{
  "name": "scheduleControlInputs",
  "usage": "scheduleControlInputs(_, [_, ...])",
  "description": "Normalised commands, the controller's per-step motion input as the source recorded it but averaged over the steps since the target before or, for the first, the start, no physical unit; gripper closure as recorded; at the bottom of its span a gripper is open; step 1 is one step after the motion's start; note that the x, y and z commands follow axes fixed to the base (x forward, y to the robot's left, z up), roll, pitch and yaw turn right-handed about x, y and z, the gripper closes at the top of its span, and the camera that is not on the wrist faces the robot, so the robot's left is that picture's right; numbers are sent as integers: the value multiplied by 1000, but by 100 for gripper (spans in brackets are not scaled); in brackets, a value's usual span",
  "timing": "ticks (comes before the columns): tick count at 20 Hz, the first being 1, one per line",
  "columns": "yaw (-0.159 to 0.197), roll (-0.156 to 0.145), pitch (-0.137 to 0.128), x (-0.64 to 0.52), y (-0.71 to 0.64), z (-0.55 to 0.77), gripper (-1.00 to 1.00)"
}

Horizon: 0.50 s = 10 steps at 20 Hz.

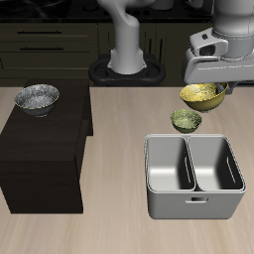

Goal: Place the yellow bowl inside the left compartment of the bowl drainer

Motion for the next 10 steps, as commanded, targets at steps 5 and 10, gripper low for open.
scheduleControlInputs(5, [-20, -18, -15, 177, -17, 15, 100])
scheduleControlInputs(10, [-9, -9, 1, 197, -13, -169, 100])
